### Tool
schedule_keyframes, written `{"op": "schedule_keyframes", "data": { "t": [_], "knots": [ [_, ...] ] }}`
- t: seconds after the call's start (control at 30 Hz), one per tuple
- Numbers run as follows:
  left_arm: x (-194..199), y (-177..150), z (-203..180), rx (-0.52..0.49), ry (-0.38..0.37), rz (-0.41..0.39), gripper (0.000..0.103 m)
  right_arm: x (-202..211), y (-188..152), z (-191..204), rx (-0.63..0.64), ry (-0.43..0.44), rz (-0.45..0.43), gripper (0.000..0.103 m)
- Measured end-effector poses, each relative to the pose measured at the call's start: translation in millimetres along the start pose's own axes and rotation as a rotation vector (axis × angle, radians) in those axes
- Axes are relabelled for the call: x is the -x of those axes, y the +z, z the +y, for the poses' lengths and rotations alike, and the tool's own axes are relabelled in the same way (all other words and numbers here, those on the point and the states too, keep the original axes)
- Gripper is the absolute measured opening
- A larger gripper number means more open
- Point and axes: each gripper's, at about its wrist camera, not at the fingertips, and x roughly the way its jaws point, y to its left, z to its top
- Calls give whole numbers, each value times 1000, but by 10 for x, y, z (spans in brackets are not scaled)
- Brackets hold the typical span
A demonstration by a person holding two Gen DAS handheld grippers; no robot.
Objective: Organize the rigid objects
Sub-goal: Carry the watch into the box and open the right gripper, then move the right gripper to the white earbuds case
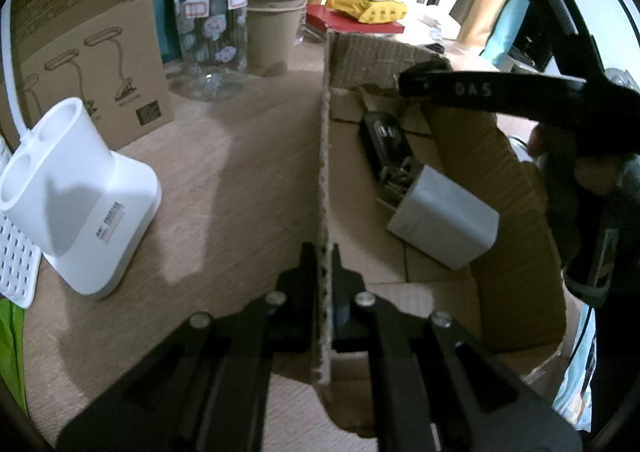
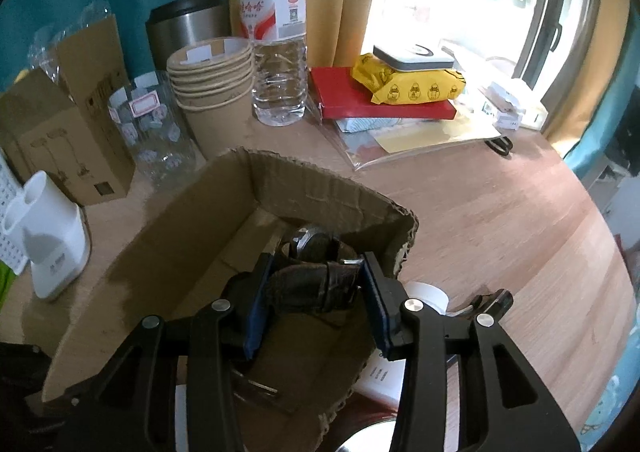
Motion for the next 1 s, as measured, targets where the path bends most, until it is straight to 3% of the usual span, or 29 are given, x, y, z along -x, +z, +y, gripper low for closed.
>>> {"op": "schedule_keyframes", "data": {
  "t": [0.13,0.53,1.0],
  "knots": [
    [-1,1,3,0,-1,0,5,-16,1,28,11,-23,7,49],
    [-21,20,13,2,0,2,5,153,-34,41,-10,27,2,58],
    [-31,21,29,1,1,1,5,882,-232,-130,-103,64,-104,69]
  ]
}}
